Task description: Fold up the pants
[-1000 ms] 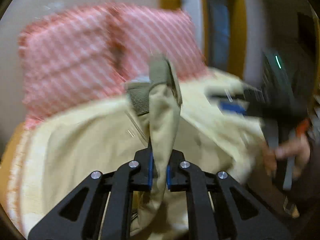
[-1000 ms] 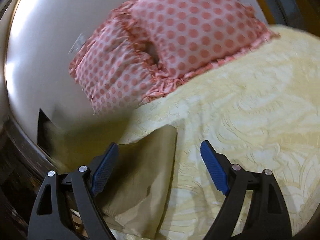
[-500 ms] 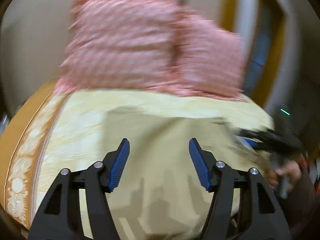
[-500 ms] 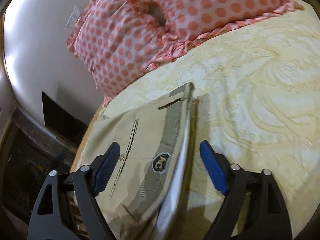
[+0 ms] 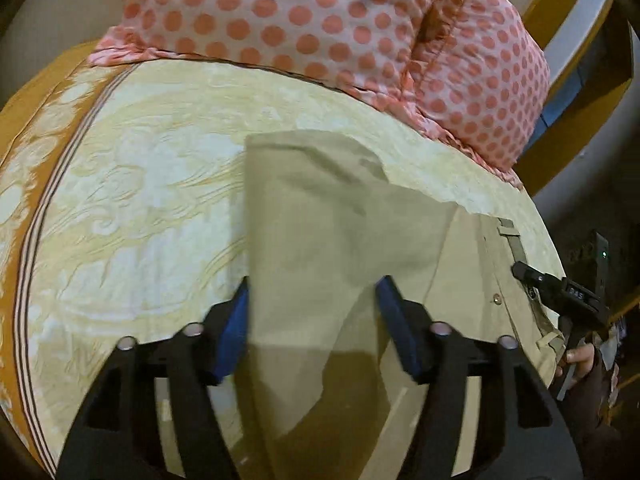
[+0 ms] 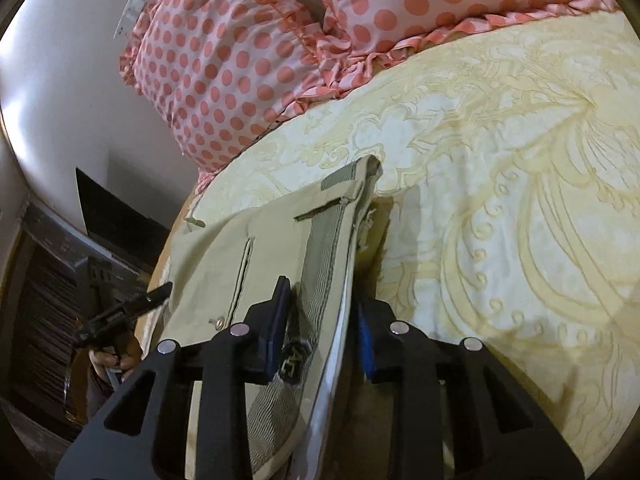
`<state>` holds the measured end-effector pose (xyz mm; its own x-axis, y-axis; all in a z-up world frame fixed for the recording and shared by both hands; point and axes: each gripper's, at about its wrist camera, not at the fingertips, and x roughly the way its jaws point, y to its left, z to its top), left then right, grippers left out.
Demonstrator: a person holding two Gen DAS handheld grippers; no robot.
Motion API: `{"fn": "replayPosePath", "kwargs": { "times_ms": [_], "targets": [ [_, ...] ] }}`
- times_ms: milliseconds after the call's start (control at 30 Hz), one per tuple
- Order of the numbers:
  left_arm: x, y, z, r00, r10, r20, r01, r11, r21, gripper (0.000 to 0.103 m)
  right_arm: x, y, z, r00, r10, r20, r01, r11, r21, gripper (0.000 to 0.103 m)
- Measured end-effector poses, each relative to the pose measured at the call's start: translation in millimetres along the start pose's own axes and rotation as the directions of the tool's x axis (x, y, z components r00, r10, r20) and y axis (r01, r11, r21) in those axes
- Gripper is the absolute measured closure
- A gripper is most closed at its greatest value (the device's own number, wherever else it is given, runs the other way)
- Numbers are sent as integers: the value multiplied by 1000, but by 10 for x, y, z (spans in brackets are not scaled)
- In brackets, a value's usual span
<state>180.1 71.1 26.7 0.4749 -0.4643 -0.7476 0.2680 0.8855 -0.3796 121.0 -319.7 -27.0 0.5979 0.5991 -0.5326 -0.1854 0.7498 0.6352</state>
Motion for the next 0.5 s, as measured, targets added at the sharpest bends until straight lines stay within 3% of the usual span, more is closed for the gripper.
{"fn": "replayPosePath", "kwargs": {
  "times_ms": [33,67,133,267,500],
  "targets": [
    [17,-13,20,1000,6,-5,-6,1000,5,47,14,18,2,1000,0,-5,0,1000,-16,72],
    [26,-35,20,1000,21,-14,-21,1000,18,73,26,26,-1,1000,15,-23,-15,999,-28,82],
    [-1,-24,25,1000,19,-18,-18,1000,21,92,10,16,14,998,57,-41,-57,998,-15,89],
    [-56,-78,128,1000,25,-2,-25,998,57,96,-56,64,202,993,119,-27,-119,993,-18,92],
    [245,-305,878,990,110,92,-121,985,126,96,66,77,1010,996,37,76,-32,997,-70,93]
  ]
}}
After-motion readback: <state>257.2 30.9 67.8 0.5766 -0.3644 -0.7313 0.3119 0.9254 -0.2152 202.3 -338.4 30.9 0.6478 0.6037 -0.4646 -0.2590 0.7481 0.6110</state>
